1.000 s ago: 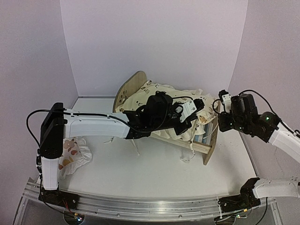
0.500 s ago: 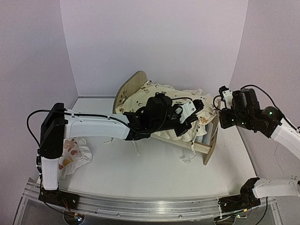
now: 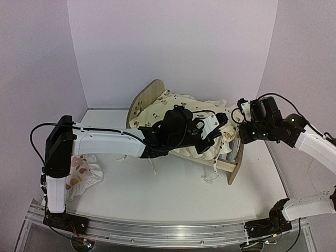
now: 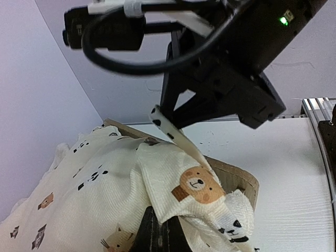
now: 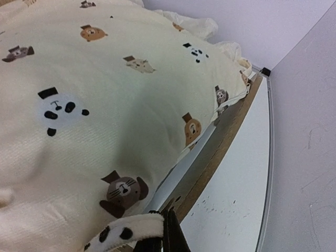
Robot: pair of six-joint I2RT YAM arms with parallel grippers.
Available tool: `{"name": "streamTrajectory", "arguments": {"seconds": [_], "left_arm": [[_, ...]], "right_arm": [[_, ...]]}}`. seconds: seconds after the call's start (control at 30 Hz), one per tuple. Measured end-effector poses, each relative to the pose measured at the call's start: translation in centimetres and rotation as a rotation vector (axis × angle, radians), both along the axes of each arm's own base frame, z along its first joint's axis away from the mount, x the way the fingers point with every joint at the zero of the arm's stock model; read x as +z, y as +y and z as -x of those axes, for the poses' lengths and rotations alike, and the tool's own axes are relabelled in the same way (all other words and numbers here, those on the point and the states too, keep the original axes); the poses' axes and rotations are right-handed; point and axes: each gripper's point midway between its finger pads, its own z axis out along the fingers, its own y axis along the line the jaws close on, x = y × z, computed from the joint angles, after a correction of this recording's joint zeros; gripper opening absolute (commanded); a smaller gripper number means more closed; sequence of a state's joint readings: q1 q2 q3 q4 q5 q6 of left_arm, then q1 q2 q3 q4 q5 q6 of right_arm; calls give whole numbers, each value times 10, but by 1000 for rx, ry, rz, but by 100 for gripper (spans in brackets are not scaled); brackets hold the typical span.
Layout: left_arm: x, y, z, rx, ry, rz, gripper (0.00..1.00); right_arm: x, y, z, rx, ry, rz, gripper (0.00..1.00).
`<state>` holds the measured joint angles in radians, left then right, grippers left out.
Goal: Set up the pet bed
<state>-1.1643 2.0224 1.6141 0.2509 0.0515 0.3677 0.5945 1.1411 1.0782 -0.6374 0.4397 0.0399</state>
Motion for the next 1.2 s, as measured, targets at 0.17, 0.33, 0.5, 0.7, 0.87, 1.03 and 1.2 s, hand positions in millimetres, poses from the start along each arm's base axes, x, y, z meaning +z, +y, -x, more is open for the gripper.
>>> {"name": "streamTrajectory", "arguments": {"seconds": [0.17, 0.33, 0.5, 0.7, 0.87, 1.03, 1.2], "left_arm": [[-3, 0, 1, -1, 2, -3, 0], [-3, 0, 1, 0, 4, -4, 0], [-10, 1, 1, 0, 11, -17, 0], [-14, 2, 1, 1, 18, -24, 0], [-18, 3, 1, 5, 38, -34, 1], [-20, 2, 1, 9, 60, -29, 21], [-24, 2, 2, 12, 85, -34, 60]], "right_arm": [[-30, 2, -2, -32, 102, 22, 0], [-63, -1, -6, -93, 217, 70, 0], [-76, -7, -10, -148, 273, 78, 0], [-93, -10, -7, -191, 336, 85, 0], [-104, -7, -4, -208, 389, 77, 0], [-105, -6, -3, -222, 405, 63, 4], [-105, -4, -2, -239, 414, 37, 17]]}}
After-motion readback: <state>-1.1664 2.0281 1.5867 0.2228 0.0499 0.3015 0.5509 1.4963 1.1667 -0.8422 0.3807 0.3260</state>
